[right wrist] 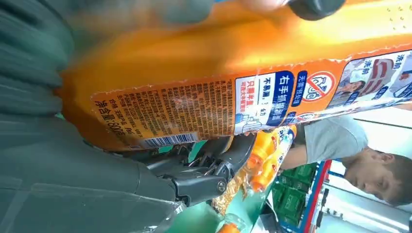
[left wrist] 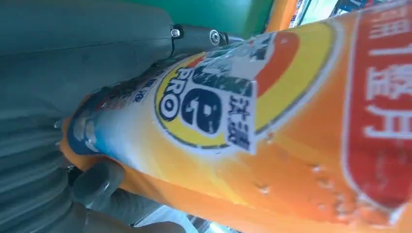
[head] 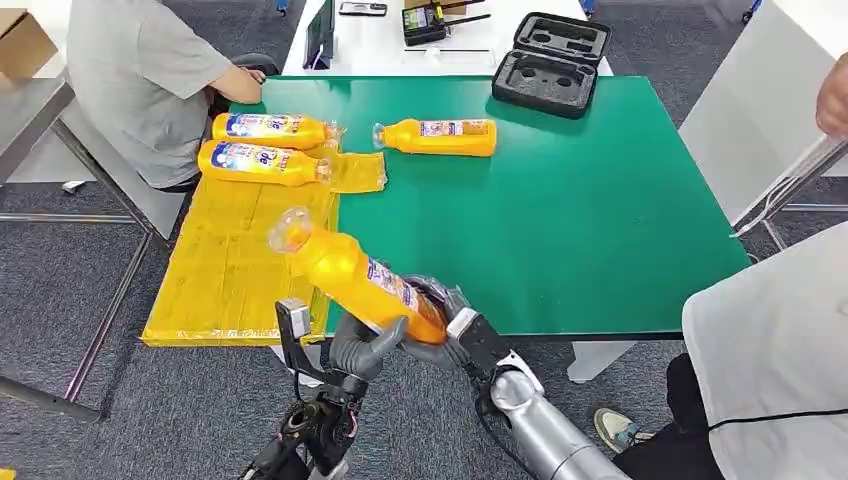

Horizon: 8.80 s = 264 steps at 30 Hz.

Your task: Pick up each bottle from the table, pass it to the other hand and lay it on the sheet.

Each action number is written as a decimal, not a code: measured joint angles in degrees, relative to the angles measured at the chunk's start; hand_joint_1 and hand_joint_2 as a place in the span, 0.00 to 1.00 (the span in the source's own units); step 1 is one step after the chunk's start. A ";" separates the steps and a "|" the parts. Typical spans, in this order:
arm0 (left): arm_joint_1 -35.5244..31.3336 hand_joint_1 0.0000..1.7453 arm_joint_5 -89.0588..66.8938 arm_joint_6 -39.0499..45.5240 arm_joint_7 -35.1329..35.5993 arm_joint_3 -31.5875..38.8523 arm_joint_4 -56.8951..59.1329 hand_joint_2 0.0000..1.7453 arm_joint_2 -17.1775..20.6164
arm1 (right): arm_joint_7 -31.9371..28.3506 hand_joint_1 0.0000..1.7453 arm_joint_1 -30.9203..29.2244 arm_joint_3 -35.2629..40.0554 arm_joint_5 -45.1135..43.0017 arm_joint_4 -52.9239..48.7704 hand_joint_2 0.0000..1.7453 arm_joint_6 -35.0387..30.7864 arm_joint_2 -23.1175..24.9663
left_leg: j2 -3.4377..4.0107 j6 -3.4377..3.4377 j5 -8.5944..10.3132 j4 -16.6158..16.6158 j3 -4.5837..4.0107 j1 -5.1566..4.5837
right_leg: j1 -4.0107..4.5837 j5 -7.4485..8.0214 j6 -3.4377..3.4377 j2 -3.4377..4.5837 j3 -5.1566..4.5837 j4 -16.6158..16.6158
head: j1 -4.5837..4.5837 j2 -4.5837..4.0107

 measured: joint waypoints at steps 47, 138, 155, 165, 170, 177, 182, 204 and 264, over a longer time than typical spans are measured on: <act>-0.40 0.00 -0.52 0.52 0.42 0.70 0.79 0.00 -0.55 | 0.20 1.00 3.29 -1.97 2.41 -4.07 1.00 -2.86 -1.60 | -0.01 0.00 0.00 0.00 -0.02 0.00 | 0.00 0.00 0.00 0.00 0.00 0.00 | 0.00 0.00; 1.79 0.00 -1.57 2.03 1.48 2.73 -2.47 1.00 -0.55 | 0.48 0.97 4.67 -4.15 1.71 -6.49 1.00 -5.88 -3.43 | -0.02 0.00 -0.01 0.00 -0.04 0.00 | 0.00 0.00 0.00 -0.01 0.00 0.00 | 0.00 0.00; 1.87 0.00 -0.74 1.42 2.54 2.73 -2.45 1.00 -0.66 | 0.48 0.92 4.64 -3.93 2.43 -6.49 1.00 -5.38 -2.91 | -0.02 0.00 -0.01 0.00 -0.04 0.00 | 0.00 0.00 0.00 -0.01 0.00 0.00 | 0.00 0.00; 1.72 0.00 0.26 0.72 2.54 2.84 -1.77 1.00 -0.66 | 0.48 0.94 4.58 -3.76 1.55 -7.15 1.00 -5.22 -2.95 | -0.02 0.00 -0.01 0.00 -0.05 0.00 | 0.00 0.00 0.00 -0.01 -0.01 0.00 | 0.00 0.00; 1.72 0.00 0.29 0.66 2.54 2.91 -1.73 1.00 -0.66 | 0.48 0.91 4.63 -3.74 1.55 -7.65 1.00 -5.22 -2.95 | -0.02 0.00 -0.01 0.00 -0.05 0.00 | 0.00 0.00 0.00 -0.01 -0.01 0.00 | 0.00 0.00; 1.38 0.00 0.31 0.98 2.60 3.32 -1.42 1.00 -0.66 | 0.48 0.91 4.62 -3.72 2.12 -8.39 1.00 -5.40 -2.95 | -0.02 0.00 -0.01 0.00 -0.04 0.00 | 0.00 0.00 0.00 -0.01 0.00 0.00 | 0.00 0.00; 1.25 0.00 0.35 1.03 2.58 3.54 -1.11 1.00 -0.66 | 0.48 0.90 4.63 -3.72 2.41 -8.39 1.00 -4.77 -2.93 | -0.02 0.00 -0.01 0.00 -0.05 0.00 | 0.00 0.00 0.00 -0.01 0.00 0.00 | 0.00 0.00; 2.07 1.00 -0.98 -1.59 -0.18 3.85 -2.25 1.00 -0.66 | 0.42 0.86 4.66 -3.67 2.30 -8.63 1.00 -4.41 -2.56 | -0.01 0.00 -0.01 0.00 -0.05 0.00 | 0.00 0.00 0.00 -0.01 -0.01 0.00 | -0.02 0.00; -8.09 0.95 -103.78 50.86 -4.93 41.52 -8.31 1.00 1.05 | 0.37 0.00 7.10 -10.62 3.41 -7.41 1.00 -5.77 -0.44 | -0.01 -0.05 0.08 -0.01 -0.02 0.04 | 0.02 0.01 -0.01 0.00 -0.01 0.04 | 0.00 0.00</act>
